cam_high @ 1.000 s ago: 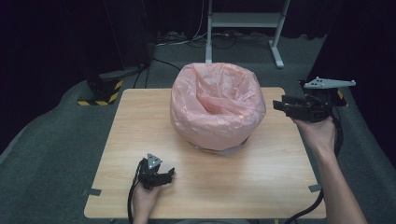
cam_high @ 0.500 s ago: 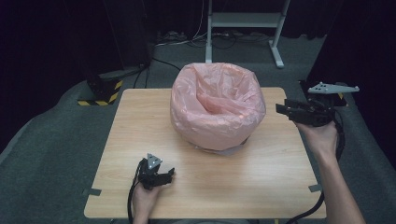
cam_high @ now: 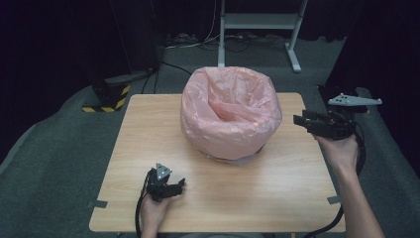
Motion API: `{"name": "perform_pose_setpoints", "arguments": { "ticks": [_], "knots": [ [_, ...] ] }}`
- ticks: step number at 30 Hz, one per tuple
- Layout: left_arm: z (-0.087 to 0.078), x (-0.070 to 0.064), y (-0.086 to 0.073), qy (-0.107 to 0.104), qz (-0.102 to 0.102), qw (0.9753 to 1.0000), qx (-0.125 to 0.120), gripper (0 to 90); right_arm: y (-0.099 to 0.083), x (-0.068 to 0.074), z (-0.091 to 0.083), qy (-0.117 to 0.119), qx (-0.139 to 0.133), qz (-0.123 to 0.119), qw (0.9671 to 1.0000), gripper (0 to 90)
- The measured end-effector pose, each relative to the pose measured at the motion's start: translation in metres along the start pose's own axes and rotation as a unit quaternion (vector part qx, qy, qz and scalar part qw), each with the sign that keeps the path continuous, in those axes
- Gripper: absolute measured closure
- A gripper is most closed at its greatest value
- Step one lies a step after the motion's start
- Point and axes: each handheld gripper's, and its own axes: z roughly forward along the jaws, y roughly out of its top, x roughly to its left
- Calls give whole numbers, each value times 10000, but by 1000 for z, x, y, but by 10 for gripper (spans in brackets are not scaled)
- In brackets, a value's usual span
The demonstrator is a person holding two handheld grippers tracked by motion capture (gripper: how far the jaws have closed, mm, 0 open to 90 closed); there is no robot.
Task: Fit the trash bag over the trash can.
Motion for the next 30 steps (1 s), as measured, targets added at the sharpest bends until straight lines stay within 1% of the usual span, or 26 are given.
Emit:
{"name": "perform_pose_setpoints", "arguments": {
  "ticks": [5, 13, 23, 30],
  "knots": [
    [0, 0, 0, 1, 2, 10000, -3, 219, -5, 0, 1, 18, 23, 4, 10000, 538],
    [0, 0, 0, 2, 4, 10000, -2, 219, -14, -2, 5, 42, 45, 76, 10000, 538],
    [0, 0, 0, 2, 2, 10000, 0, 220, -21, 1, 11, 90, 60, 60, 9999, 538],
    [0, 0, 0, 4, 6, 10000, -1, 220, -27, -2, 16, 144, 104, 142, 9997, 538]
  ]
}}
